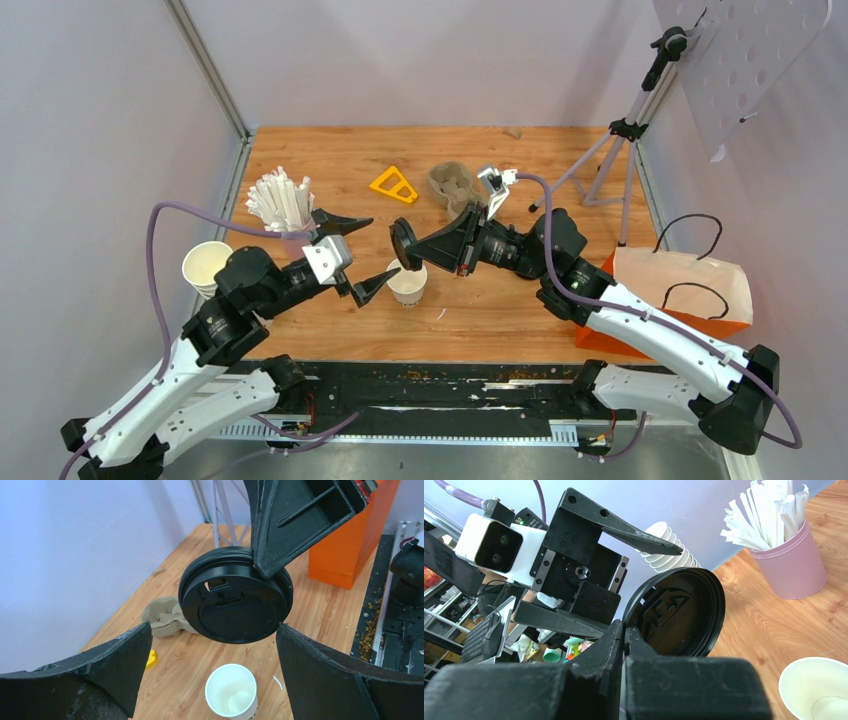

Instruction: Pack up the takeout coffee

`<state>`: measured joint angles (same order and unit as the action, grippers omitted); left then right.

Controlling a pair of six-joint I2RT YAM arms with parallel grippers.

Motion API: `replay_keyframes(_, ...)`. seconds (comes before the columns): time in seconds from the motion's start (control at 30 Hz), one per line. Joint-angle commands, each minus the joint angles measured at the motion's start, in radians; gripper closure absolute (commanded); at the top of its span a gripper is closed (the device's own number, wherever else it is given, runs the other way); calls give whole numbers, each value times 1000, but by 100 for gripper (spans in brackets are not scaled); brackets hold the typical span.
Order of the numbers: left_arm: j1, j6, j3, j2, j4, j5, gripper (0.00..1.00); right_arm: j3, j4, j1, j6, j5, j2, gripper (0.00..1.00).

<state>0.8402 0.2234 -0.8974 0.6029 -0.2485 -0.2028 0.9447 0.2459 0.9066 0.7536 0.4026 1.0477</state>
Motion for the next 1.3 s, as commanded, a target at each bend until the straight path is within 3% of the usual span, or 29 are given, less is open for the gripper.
replay_keyframes(0.0,-1,25,-2,40,94,-50,0,20,49,6,27,25,-3,100)
replay_keyframes(0.57,-1,25,46,72,169,-166,0,9,43,11,12,25,-25,100)
replay_keyframes(0.9,-1,50,43,104,191,-161,0,3,38,11,13,24,-45,100)
replay_keyframes(1.27,-1,74,25,78,121,-153,16,-1,22,10,27,10,-32,100)
